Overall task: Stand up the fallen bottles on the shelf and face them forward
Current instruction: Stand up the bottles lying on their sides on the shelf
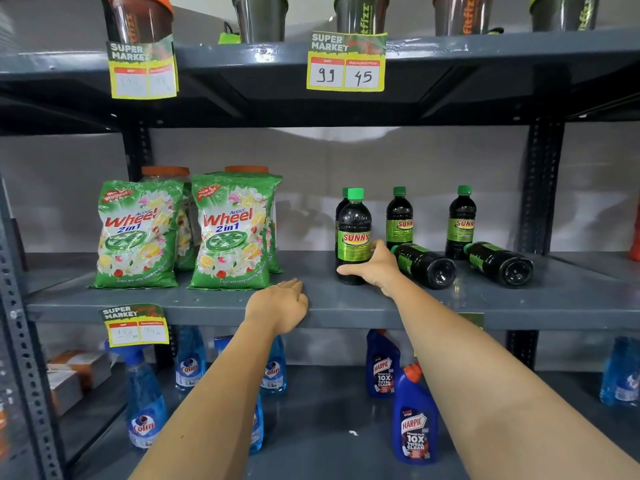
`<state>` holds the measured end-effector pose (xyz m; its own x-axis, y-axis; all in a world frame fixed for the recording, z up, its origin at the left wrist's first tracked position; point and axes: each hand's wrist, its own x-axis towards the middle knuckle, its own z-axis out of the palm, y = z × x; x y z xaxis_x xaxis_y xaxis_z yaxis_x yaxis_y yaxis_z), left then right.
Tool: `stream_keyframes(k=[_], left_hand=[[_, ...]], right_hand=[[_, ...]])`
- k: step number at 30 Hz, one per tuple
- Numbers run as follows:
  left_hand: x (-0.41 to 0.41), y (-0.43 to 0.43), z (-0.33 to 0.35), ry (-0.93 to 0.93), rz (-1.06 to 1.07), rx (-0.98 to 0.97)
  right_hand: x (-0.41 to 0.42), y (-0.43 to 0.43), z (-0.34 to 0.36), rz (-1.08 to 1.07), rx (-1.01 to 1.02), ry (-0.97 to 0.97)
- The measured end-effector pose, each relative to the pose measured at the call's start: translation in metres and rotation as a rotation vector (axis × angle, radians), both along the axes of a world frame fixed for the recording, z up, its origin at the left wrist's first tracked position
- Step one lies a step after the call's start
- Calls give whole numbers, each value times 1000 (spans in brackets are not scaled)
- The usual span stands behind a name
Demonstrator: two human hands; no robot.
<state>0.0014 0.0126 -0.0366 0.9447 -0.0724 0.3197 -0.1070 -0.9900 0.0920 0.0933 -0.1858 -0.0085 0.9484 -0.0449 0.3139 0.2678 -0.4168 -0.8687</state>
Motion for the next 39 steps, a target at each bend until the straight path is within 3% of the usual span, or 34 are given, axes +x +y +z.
stream_keyframes(k=[39], left_hand=[[8, 5, -2, 4, -11, -19]], right_hand=[[-49, -18, -10, 186, -89, 39]])
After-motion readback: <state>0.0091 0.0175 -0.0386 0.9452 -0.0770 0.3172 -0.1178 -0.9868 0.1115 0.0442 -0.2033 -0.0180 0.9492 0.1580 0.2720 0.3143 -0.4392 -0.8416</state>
